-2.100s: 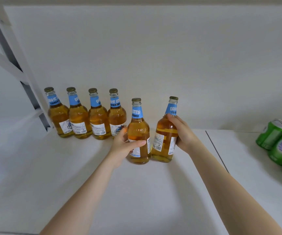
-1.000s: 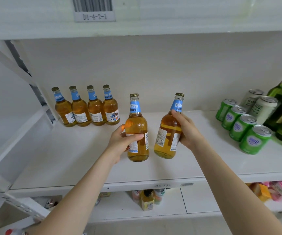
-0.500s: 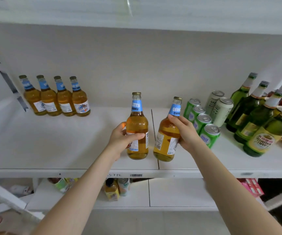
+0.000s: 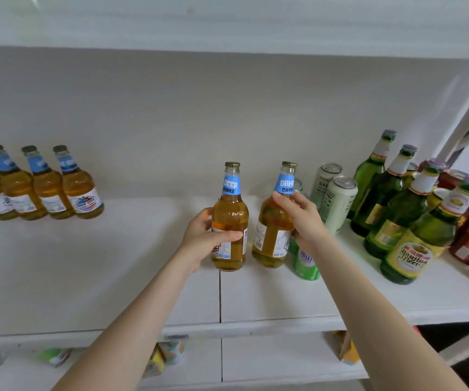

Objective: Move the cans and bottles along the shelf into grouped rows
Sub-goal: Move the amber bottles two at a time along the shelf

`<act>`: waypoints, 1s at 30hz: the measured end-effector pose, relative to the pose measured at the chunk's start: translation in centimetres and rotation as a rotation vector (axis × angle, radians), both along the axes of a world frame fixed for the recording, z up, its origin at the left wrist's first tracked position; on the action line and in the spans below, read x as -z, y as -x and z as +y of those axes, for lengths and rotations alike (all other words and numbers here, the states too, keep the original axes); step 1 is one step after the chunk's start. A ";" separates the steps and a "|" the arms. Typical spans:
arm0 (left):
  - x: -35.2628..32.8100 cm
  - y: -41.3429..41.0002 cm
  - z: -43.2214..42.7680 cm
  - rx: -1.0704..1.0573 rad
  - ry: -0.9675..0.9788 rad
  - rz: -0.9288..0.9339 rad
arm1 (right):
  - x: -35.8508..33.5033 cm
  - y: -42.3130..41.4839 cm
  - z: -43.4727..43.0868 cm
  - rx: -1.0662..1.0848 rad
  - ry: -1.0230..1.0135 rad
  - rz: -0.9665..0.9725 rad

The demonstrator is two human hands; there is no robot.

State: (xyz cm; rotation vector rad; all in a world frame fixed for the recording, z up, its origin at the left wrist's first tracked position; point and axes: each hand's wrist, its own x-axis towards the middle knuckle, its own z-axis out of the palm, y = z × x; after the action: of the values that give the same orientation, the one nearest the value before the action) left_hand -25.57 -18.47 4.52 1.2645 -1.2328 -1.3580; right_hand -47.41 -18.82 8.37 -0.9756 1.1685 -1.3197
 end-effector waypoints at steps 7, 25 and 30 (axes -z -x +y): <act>1.6 1.2 -4.6 -0.018 0.017 0.002 | 0.4 0.4 -5.2 -0.004 0.049 0.078; 3.5 1.9 -14.3 -0.110 0.102 -0.017 | 1.7 0.3 -15.4 -0.092 0.071 0.233; 4.5 2.1 -15.8 -0.098 0.115 -0.022 | 2.2 0.8 -17.0 -0.139 0.053 0.245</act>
State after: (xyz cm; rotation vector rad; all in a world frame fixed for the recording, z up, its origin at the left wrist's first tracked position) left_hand -27.71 -34.30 -0.01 1.2455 -1.2292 -1.1896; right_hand -48.16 -35.81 6.14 -1.2615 1.2294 -1.1487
